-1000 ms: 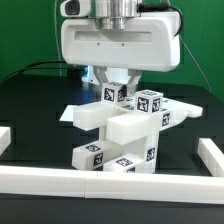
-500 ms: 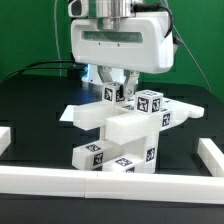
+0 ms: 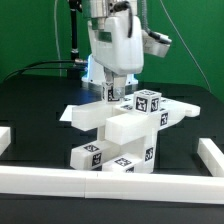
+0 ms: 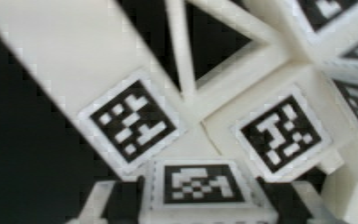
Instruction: Assemble chair
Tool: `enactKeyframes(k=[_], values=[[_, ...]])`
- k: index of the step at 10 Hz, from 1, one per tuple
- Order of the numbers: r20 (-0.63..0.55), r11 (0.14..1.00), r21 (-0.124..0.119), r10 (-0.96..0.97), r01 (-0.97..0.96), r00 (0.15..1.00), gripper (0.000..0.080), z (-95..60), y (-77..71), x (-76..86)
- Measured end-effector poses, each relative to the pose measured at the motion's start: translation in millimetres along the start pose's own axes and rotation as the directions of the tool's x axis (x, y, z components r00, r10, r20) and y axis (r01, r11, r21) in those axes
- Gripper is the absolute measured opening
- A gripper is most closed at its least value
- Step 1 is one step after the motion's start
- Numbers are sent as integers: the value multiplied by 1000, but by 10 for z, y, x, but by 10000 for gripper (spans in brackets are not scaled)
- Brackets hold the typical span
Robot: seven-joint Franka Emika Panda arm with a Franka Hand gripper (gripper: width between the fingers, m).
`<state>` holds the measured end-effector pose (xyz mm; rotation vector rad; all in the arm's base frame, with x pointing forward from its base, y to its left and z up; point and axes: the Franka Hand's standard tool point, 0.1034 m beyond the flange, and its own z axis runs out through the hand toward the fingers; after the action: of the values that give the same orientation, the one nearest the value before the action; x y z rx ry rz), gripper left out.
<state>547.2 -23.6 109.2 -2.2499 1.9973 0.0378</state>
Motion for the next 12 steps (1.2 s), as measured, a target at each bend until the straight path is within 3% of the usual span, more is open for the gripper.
enactKeyframes(k=[2,6,9,11,12], values=[[13,988,14,152,-152,988,284,7,-12,-11],[24,928,10,372,-372,928,284,14,-17,-43],[40,835,15,549,-550,835,284,15,-30,-24],[39,836,19,548,-549,836,284,21,-38,-48],[39,850,20,526,-527,849,398,22,-38,-50]])
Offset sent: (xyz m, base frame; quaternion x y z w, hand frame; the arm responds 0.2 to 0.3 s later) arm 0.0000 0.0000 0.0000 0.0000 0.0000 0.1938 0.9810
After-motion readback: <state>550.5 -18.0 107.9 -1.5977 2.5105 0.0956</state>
